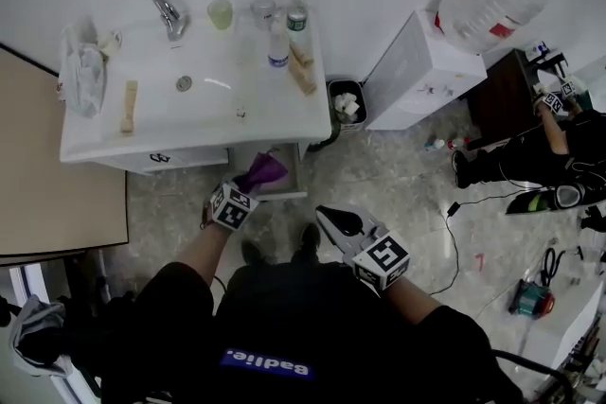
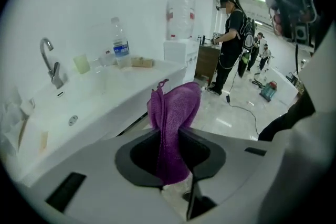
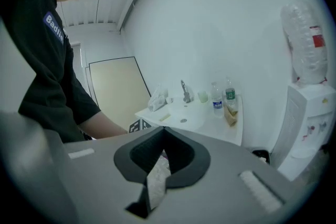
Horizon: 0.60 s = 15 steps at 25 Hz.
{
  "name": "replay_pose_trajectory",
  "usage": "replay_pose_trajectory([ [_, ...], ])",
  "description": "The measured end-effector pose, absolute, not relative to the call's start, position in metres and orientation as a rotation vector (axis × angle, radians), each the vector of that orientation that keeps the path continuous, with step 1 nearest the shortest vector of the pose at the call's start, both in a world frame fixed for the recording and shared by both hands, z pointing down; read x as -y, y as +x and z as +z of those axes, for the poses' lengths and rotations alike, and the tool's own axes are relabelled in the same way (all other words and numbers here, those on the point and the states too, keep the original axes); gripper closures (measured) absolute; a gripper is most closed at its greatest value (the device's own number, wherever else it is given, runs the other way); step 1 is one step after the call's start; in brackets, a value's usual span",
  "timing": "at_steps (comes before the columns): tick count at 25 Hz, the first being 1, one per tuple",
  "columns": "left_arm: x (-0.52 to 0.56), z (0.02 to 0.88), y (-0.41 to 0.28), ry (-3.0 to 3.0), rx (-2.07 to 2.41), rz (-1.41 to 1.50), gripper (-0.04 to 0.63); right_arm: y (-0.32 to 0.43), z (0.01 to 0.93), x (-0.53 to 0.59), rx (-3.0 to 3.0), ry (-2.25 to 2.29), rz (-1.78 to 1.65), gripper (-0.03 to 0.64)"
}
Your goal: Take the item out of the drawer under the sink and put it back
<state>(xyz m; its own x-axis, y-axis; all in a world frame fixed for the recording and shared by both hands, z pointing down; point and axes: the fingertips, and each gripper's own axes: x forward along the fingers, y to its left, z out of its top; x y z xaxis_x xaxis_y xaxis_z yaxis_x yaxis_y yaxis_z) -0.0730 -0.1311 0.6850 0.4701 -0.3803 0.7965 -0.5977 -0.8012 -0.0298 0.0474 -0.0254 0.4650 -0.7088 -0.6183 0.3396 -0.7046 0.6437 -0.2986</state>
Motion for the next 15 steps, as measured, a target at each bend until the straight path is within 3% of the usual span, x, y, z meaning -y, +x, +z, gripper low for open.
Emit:
replay_pose_trajectory([
  [15,0.071,0.553,-0.062,2.62,0.856,0.765,0.495,0.035,0.441,0.026,2.673,1.127,0.51,0.615],
])
